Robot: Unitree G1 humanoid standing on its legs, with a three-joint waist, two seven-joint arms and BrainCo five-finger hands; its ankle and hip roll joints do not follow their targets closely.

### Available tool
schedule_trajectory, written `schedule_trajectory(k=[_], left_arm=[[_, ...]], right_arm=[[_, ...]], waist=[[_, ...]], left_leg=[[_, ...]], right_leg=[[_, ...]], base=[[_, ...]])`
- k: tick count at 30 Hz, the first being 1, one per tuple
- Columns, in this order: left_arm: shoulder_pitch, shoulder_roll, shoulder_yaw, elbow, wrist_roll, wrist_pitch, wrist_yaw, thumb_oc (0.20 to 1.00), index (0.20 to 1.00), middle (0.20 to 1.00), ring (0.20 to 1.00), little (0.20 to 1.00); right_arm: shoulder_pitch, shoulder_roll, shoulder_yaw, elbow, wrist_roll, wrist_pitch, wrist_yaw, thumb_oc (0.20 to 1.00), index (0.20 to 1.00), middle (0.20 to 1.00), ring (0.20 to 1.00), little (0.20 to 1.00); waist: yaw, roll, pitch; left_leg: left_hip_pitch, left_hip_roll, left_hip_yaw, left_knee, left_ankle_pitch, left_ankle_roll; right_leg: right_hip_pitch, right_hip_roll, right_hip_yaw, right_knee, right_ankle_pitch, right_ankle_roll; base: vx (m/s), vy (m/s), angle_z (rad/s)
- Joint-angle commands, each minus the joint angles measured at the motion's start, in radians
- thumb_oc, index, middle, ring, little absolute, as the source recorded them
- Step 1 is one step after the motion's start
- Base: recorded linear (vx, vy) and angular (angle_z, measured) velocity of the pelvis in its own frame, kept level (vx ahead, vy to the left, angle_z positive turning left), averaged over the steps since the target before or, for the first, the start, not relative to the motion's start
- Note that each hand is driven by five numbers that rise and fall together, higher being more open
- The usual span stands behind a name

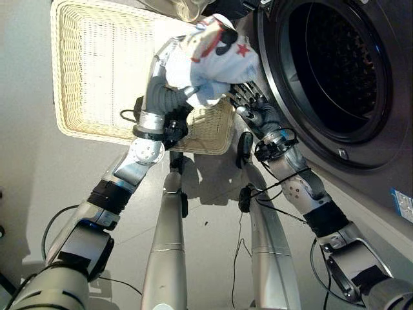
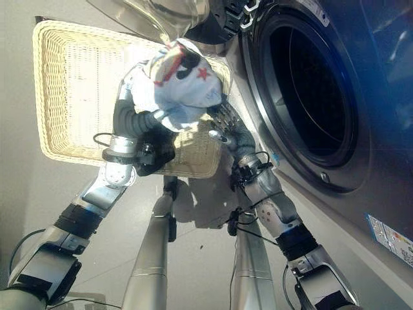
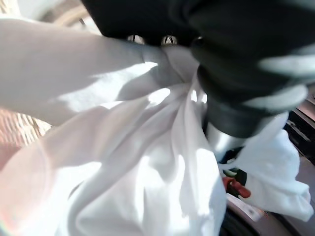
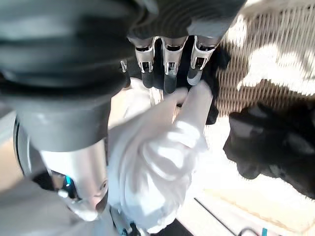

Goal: Put the clothes into the washing machine.

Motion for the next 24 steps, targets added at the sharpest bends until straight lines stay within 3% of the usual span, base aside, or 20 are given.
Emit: schedule_trajectory(k=[1,16,17,18,19,24], left_arm=[[-0.034,-0.055,0.020,-0.148,0.019,-0.062,-0.054,0.200,0.200,0.200,0.200,0.200],[-0.037,-0.116,-0.056,-0.190,-0.078,-0.044,-0.203,0.200,0.200,0.200,0.200,0.200],[-0.039,-0.118,-0.066,-0.192,-0.063,-0.045,-0.202,0.200,0.200,0.200,0.200,0.200],[-0.039,-0.119,-0.070,-0.196,-0.063,-0.042,-0.208,0.200,0.200,0.200,0.200,0.200],[-0.039,-0.121,-0.074,-0.199,-0.064,-0.040,-0.213,0.200,0.200,0.200,0.200,0.200],[-0.044,-0.124,-0.086,-0.200,-0.062,-0.035,-0.228,0.200,0.200,0.200,0.200,0.200]], right_arm=[[0.006,0.020,0.028,-0.130,0.031,-0.007,0.021,1.000,1.000,1.000,1.000,1.000],[-0.037,0.046,0.059,-0.170,0.054,-0.031,0.000,1.000,1.000,1.000,1.000,1.000],[-0.039,0.046,0.063,-0.171,0.049,-0.035,-0.008,0.796,0.796,0.796,0.796,0.796],[-0.040,0.046,0.063,-0.172,0.048,-0.036,-0.014,0.404,0.404,0.404,0.404,0.404],[-0.041,0.045,0.065,-0.172,0.049,-0.041,-0.022,0.200,0.200,0.200,0.200,0.200],[-0.043,0.047,0.063,-0.171,0.046,-0.049,-0.030,0.200,0.200,0.200,0.200,0.200]], waist=[[-0.018,0.084,-0.018],[-0.014,0.084,-0.018],[-0.014,0.084,-0.018],[-0.014,0.084,-0.018],[-0.014,0.085,-0.018],[-0.015,0.087,-0.018]], left_leg=[[0.012,-0.133,-0.019,-0.078,0.063,0.110],[0.009,-0.144,-0.018,-0.079,0.071,0.115],[0.009,-0.144,-0.017,-0.079,0.072,0.116],[0.009,-0.144,-0.016,-0.078,0.072,0.116],[0.009,-0.145,-0.015,-0.077,0.073,0.116],[0.008,-0.146,-0.014,-0.077,0.075,0.116]], right_leg=[[0.060,0.043,-0.104,0.044,-0.064,0.104],[0.057,0.038,-0.115,0.036,-0.048,0.109],[0.057,0.037,-0.116,0.035,-0.047,0.109],[0.057,0.037,-0.116,0.035,-0.046,0.109],[0.057,0.037,-0.116,0.035,-0.045,0.109],[0.055,0.036,-0.117,0.036,-0.044,0.110]], base=[[0.01,-0.020,0.05],[0.00,-0.007,0.02],[0.00,0.000,0.00],[0.00,0.000,0.00],[0.00,0.000,0.00],[0.00,0.000,0.00]])
